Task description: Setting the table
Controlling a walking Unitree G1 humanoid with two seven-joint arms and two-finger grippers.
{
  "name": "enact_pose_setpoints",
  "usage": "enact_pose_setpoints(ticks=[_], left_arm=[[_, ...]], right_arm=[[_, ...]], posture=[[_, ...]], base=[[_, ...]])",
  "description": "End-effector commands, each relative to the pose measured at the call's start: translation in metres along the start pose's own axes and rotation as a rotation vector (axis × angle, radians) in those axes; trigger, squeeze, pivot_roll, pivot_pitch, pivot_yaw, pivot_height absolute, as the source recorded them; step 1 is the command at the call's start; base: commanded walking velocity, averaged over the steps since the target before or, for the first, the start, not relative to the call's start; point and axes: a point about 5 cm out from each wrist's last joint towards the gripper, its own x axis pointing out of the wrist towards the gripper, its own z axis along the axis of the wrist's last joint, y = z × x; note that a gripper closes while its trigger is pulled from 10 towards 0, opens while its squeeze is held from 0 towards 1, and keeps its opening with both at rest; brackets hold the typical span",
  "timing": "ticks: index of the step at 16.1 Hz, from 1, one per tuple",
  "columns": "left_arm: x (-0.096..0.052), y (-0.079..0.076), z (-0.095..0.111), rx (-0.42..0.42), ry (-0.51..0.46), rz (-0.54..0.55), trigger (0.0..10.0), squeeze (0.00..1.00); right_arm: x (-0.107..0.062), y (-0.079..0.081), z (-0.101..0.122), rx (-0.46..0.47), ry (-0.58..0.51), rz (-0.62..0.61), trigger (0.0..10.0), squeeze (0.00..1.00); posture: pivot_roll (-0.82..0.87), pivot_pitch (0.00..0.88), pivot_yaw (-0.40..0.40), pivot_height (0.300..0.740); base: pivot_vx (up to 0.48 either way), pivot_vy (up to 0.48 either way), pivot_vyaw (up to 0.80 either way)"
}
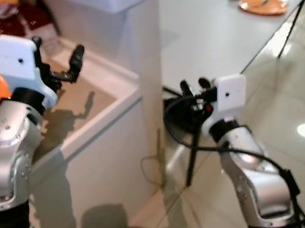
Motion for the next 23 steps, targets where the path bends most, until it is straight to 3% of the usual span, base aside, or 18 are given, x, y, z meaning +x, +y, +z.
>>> enact_pose_setpoints(ticks=[1, 3, 5, 8, 9, 10, 11, 12, 13, 15, 18, 23], left_arm=[[0.005, -0.007, 0.003, 0.026, 0.0, -0.027, 10.0, 0.0], [0.009, -0.009, 0.0, 0.123, 0.033, -0.035, 10.0, 0.0], [0.017, -0.013, -0.006, 0.141, 0.077, -0.056, 10.0, 0.0], [0.042, -0.017, -0.005, 0.258, 0.097, -0.15, 10.0, 0.0], [0.052, -0.017, -0.007, 0.33, 0.117, -0.178, 10.0, 0.63], [0.058, -0.016, -0.009, 0.285, 0.133, -0.174, 10.0, 1.0], [0.06, -0.016, -0.008, 0.227, 0.134, -0.151, 10.0, 1.0], [0.061, -0.015, -0.006, 0.146, 0.114, -0.094, 10.0, 0.32], [0.058, -0.015, -0.004, 0.059, 0.11, -0.066, 10.0, 0.0], [0.047, -0.019, 0.007, 0.001, 0.006, -0.077, 10.0, 0.0], [0.036, -0.028, 0.014, 0.017, -0.054, -0.116, 10.0, 0.0], [0.039, -0.034, 0.036, 0.08, -0.117, -0.151, 10.0, 0.0]], right_arm=[[-0.001, -0.005, 0.004, -0.008, -0.016, -0.009, 10.0, 0.0], [0.001, -0.006, 0.005, -0.013, -0.019, -0.007, 10.0, 0.0], [0.002, -0.008, 0.006, -0.02, -0.02, -0.004, 10.0, 0.0], [0.007, -0.01, 0.009, -0.032, -0.024, 0.01, 10.0, 0.0], [0.009, -0.01, 0.011, -0.033, -0.026, 0.02, 10.0, 0.0], [0.009, -0.01, 0.011, -0.035, -0.027, 0.023, 10.0, 0.0], [0.009, -0.01, 0.012, -0.034, -0.029, 0.022, 10.0, 0.0], [0.008, -0.011, 0.012, -0.023, -0.031, 0.014, 10.0, 0.0], [0.007, -0.011, 0.012, -0.009, -0.031, 0.006, 10.0, 0.0], [0.005, -0.01, 0.012, 0.02, -0.035, -0.008, 10.0, 0.0], [0.005, -0.01, 0.014, 0.002, -0.047, -0.015, 10.0, 0.0], [0.007, -0.015, 0.016, -0.01, -0.059, -0.037, 10.0, 0.0]], posture=[[0.06, 0.0, -0.002, 0.74], [0.07, 0.0, -0.009, 0.74], [0.07, 0.0, -0.017, 0.74], [0.08, 0.0, -0.03, 0.74], [0.08, 0.0, -0.03, 0.74], [0.07, 0.0, -0.02, 0.74], [0.07, 0.0, -0.02, 0.74], [0.07, 0.0, -0.016, 0.74], [0.07, 0.0, -0.016, 0.74], [0.07, 0.0, -0.014, 0.74], [0.08, 0.004, -0.011, 0.74], [0.08, 0.0, -0.005, 0.74]], base=[[0.0, 0.0, 0.0], [0.0, 0.0, 0.0], [0.0, 0.0, 0.0], [0.0, 0.0, 0.0], [0.0, 0.0, 0.0], [0.0, 0.0, 0.0], [0.0, 0.0, 0.0], [0.0, 0.0, 0.0], [0.0, 0.0, 0.0], [0.0, 0.0, 0.0], [0.0, 0.0, 0.21], [0.0, 0.0, 0.8]])
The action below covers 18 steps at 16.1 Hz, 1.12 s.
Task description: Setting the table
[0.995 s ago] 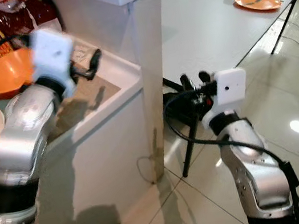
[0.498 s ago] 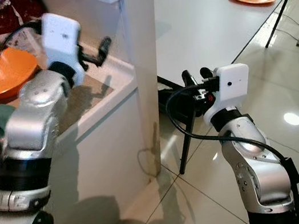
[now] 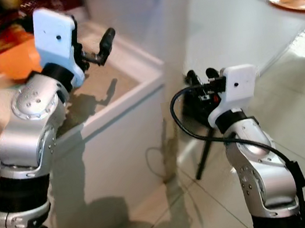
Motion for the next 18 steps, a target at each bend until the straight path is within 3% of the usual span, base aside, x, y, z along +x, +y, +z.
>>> enact_pose_setpoints(ticks=[1, 7, 10, 11, 13, 16, 17, 18], left_arm=[[0.003, -0.003, 0.015, 0.02, -0.044, -0.022, 10.0, 0.0], [0.004, -0.008, 0.02, 0.0, -0.062, -0.045, 10.0, 0.0], [-0.007, 0.0, 0.023, -0.073, -0.079, -0.018, 10.0, 0.0], [-0.013, 0.003, 0.023, -0.121, -0.085, -0.011, 10.0, 0.0], [-0.043, 0.026, 0.015, -0.202, -0.082, 0.143, 10.0, 0.0], [-0.069, 0.037, -0.002, -0.12, -0.015, 0.209, 10.0, 0.0], [-0.09, 0.034, -0.022, -0.089, 0.046, 0.228, 10.0, 0.0], [-0.1, 0.029, -0.039, -0.102, 0.107, 0.234, 10.0, 0.0]], right_arm=[[-0.001, -0.006, 0.006, -0.013, -0.028, -0.024, 10.0, 0.0], [-0.002, -0.01, 0.008, -0.025, -0.034, -0.038, 10.0, 0.0], [0.0, -0.007, 0.013, -0.036, -0.049, -0.011, 10.0, 0.0], [0.001, -0.006, 0.016, -0.035, -0.065, -0.008, 10.0, 0.0], [0.005, -0.004, 0.027, -0.006, -0.112, -0.014, 10.0, 0.0], [0.005, -0.002, 0.036, 0.027, -0.172, -0.021, 10.0, 0.0], [0.0, -0.001, 0.034, 0.049, -0.191, -0.015, 10.0, 0.0], [-0.003, 0.0, 0.026, 0.039, -0.163, -0.005, 10.0, 0.0]], posture=[[0.07, 0.0, -0.003, 0.74], [0.07, 0.0, -0.001, 0.74], [0.08, 0.0, -0.01, 0.74], [0.08, 0.0, -0.013, 0.74], [0.09, 0.0, -0.035, 0.74], [0.1, 0.0, -0.053, 0.74], [0.1, 0.001, -0.06, 0.74], [0.1, 0.001, -0.06, 0.74]], base=[[0.0, 0.0, 0.8], [0.04, 0.0, 0.8], [0.0, 0.0, 0.69], [0.0, 0.0, 0.0], [0.0, 0.0, 0.0], [0.0, 0.0, 0.0], [0.0, 0.0, 0.0], [0.0, 0.0, 0.0]])
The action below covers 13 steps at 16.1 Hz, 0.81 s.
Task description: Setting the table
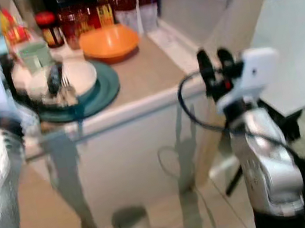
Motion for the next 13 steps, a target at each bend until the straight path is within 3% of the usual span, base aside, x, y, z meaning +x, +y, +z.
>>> enact_pose_setpoints(ticks=[1, 2, 5, 10, 11, 12, 13], left_arm=[[0.0, -0.001, -0.007, 0.014, 0.018, 0.023, 10.0, 0.0], [-0.003, -0.004, -0.015, 0.017, 0.04, 0.042, 10.0, 0.0], [-0.003, -0.016, -0.012, 0.009, 0.021, 0.048, 10.0, 0.0], [-0.027, -0.015, -0.038, 0.022, 0.034, 0.092, 10.0, 0.0], [-0.028, -0.015, -0.043, 0.025, 0.048, 0.092, 10.0, 0.0], [-0.028, -0.017, -0.049, 0.039, 0.076, 0.075, 10.0, 0.0], [-0.028, -0.018, -0.05, 0.037, 0.076, 0.067, 10.0, 0.0]], right_arm=[[-0.001, 0.006, -0.003, -0.03, 0.017, 0.047, 10.0, 0.0], [-0.003, 0.011, -0.005, -0.083, 0.037, 0.088, 10.0, 0.0], [-0.003, 0.014, -0.009, -0.058, 0.046, 0.091, 10.0, 0.0], [-0.026, 0.004, -0.034, -0.08, 0.062, 0.074, 10.0, 0.0], [-0.029, 0.003, -0.043, -0.09, 0.105, 0.063, 10.0, 0.0], [-0.034, -0.004, -0.067, -0.146, 0.274, -0.001, 10.0, 0.0], [-0.035, -0.005, -0.073, -0.16, 0.304, -0.012, 10.0, 0.0]], posture=[[0.09, 0.004, -0.056, 0.74], [0.08, 0.003, -0.055, 0.74], [0.09, 0.006, -0.057, 0.74], [0.07, 0.015, -0.052, 0.74], [0.07, 0.015, -0.052, 0.74], [0.07, 0.015, -0.052, 0.74], [0.07, 0.014, -0.054, 0.74]], base=[[0.0, -0.251, 0.0], [0.0, -0.48, 0.0], [0.0, -0.48, 0.8], [0.0, -0.48, 0.8], [0.0, 0.0, 0.4], [0.0, 0.0, 0.0], [0.0, 0.0, 0.0]])
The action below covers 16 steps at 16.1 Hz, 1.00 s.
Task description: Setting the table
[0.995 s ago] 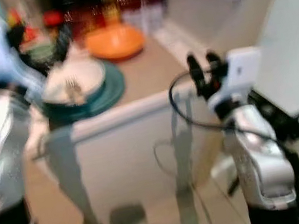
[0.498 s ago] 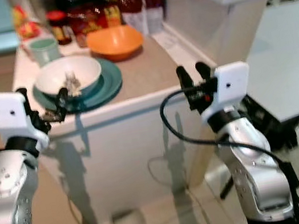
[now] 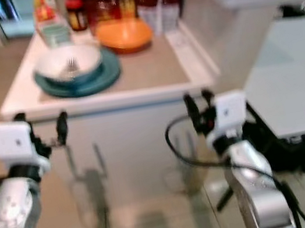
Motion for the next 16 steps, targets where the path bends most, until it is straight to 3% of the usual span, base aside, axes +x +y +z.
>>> enact_pose_setpoints(ticks=[1, 3, 7, 9, 14, 16], left_arm=[[-0.001, -0.009, -0.007, -0.003, 0.012, -0.045, 10.0, 0.0], [-0.003, -0.013, -0.015, -0.007, 0.019, -0.081, 10.0, 0.0], [0.008, -0.017, 0.0, -0.018, -0.044, -0.12, 10.0, 0.0], [0.012, -0.016, 0.008, -0.017, -0.085, -0.134, 10.0, 0.0], [0.016, -0.018, 0.019, -0.012, -0.117, -0.158, 10.0, 0.0], [0.02, -0.019, 0.031, -0.007, -0.157, -0.184, 10.0, 0.0]], right_arm=[[-0.004, -0.005, -0.011, -0.009, 0.049, -0.038, 10.0, 0.0], [-0.003, -0.003, -0.008, -0.006, 0.017, -0.034, 10.0, 0.0], [0.014, -0.004, 0.022, 0.021, -0.115, -0.05, 10.0, 0.0], [0.021, -0.003, 0.033, -0.028, -0.146, -0.03, 10.0, 0.0], [0.025, -0.008, 0.039, -0.025, -0.169, -0.058, 10.0, 0.0], [0.025, -0.012, 0.044, 0.042, -0.207, -0.091, 10.0, 0.0]], posture=[[0.07, 0.017, -0.052, 0.74], [0.07, 0.018, -0.049, 0.74], [0.07, 0.013, -0.039, 0.74], [0.07, 0.01, -0.042, 0.74], [0.07, 0.009, -0.046, 0.74], [0.07, 0.007, -0.047, 0.74]], base=[[0.0, 0.0, 0.0], [0.0, 0.0, 0.0], [0.265, 0.0, 0.0], [0.317, 0.0, 0.0], [0.379, 0.0, 0.8], [0.388, 0.0, 0.4]])
